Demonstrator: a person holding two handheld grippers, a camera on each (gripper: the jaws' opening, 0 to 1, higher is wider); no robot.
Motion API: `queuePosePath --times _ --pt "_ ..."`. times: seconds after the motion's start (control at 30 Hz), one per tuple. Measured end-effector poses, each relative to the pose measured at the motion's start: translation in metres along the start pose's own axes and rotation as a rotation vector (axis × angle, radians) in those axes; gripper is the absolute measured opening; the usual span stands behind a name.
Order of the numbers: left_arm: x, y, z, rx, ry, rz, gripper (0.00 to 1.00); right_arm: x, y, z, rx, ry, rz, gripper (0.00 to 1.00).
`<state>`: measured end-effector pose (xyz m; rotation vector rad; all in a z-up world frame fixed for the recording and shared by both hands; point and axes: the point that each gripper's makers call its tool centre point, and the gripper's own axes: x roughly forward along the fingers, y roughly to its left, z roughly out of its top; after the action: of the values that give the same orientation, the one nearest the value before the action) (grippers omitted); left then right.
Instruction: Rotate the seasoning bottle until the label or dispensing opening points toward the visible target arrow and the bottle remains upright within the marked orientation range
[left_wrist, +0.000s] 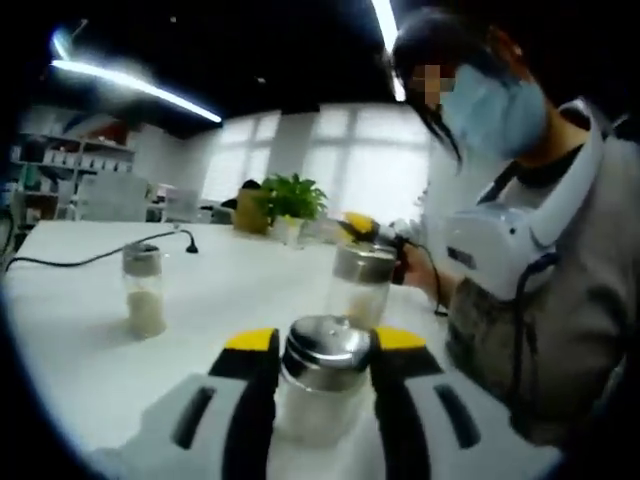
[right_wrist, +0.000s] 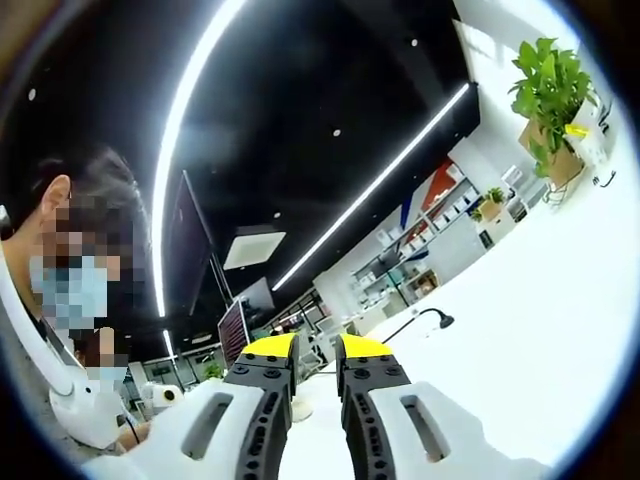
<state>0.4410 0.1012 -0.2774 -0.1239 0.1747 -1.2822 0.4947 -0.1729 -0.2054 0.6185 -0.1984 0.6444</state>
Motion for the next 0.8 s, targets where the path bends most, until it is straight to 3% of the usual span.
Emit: queuePosePath --times 0.3,0.6,0.8 --pt "0.0 -0.003 -0.001 0.006 -0.003 -0.079 0.37 -0.001 -0.001 -0.001 -0.002 -0.001 -0.003 0.13" --pt "0.0 -0.01 -0.004 0.021 0.058 -0.169 0.37 -0.006 -0.001 0.001 -0.006 -0.008 -0.009 0.13" --pt "-0.001 -0.009 -0.004 -0.009 0.04 -0.172 0.38 -0.004 0.002 0.001 -0.021 -0.001 -0.002 0.14"
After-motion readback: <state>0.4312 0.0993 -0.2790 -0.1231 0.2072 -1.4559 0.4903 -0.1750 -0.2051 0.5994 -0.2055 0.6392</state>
